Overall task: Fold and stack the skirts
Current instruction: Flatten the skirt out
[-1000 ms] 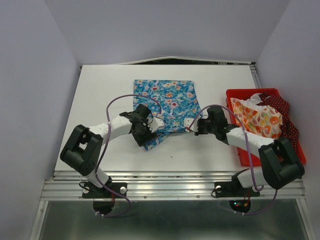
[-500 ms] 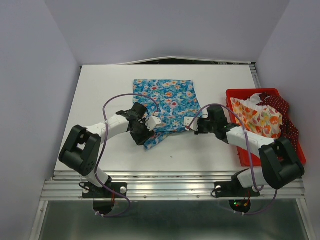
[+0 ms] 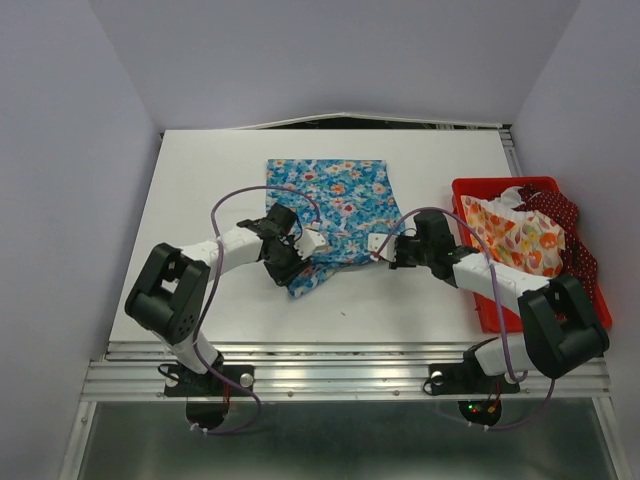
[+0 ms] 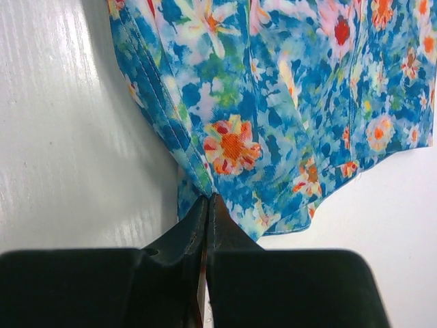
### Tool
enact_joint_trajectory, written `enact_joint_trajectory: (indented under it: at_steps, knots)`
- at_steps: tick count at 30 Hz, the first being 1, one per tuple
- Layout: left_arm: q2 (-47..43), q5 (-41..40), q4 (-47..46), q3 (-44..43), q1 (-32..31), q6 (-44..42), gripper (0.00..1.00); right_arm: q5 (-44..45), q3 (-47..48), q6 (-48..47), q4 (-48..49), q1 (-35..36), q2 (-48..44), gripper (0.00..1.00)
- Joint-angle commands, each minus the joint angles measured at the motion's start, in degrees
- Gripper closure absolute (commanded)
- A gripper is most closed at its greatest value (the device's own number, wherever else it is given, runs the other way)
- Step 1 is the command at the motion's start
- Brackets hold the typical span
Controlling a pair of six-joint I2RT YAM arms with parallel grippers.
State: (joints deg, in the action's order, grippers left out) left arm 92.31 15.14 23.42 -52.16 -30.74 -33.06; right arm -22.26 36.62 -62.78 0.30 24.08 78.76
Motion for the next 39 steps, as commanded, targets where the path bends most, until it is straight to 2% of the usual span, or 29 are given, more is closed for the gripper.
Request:
enact_joint_trajectory:
  at_steps: [1, 3, 4, 8, 11, 16, 18, 26, 30, 34, 39]
  knots:
    - [2.7, -1.4, -0.8, -0.7, -0.5, 0.5, 0.49, 0.1, 2.5, 0.6, 0.0, 0.4, -0.5, 0.99]
    - [3.6, -2.8, -1.2, 0.3, -0.6, 0.2, 0.55, 0.5, 2.5, 0.6, 0.1, 0.4, -0.5, 0.99]
    - [3.3, -3.0, -1.6, 0.7, -0.6, 0.0, 0.67, 0.9, 2.5, 0.7, -0.1, 0.4, -0.5, 0.99]
    - [-0.9, -4.3, -0.3, 1.9, -0.3, 0.6, 1.00, 3.4, 3.3, 2.0, -0.1, 0.4, -0.9, 0.99]
    - [-7.8, -5.2, 2.9, 0.7, 1.3, 0.1, 1.00, 6.4, 4.3, 3.3, -0.1, 0.4, -1.6, 0.99]
    - [-17.9, -14.8, 6.4, -6.6, 3.8, -2.9, 1.00, 10.6, 10.6, 4.1, -3.5, 0.4, -2.0, 0.99]
    - [-23.1, -21.3, 4.4, -8.6, 4.1, -4.0, 1.00, 13.4, 13.1, 4.2, -4.0, 0.4, -1.9, 0.99]
    - [-31.4, -30.7, -3.6, -14.5, 4.4, -8.6, 1.00, 19.7, 28.7, 5.9, -6.9, 0.4, 0.2, 0.99]
    - [-33.6, -35.5, -7.0, -17.5, 4.4, -7.5, 1.00, 19.9, 40.8, 7.2, -12.3, 0.4, 1.0, 0.99]
    - [-36.5, -38.2, -8.0, -21.0, 4.4, -6.1, 1.00, 17.0, 48.0, 8.5, -20.1, 0.4, -0.4, 0.99]
    - [-43.7, -36.9, -7.8, -23.5, 4.4, -5.9, 1.00, 12.9, 51.2, 9.7, -28.2, 1.6, -6.7, 0.99]
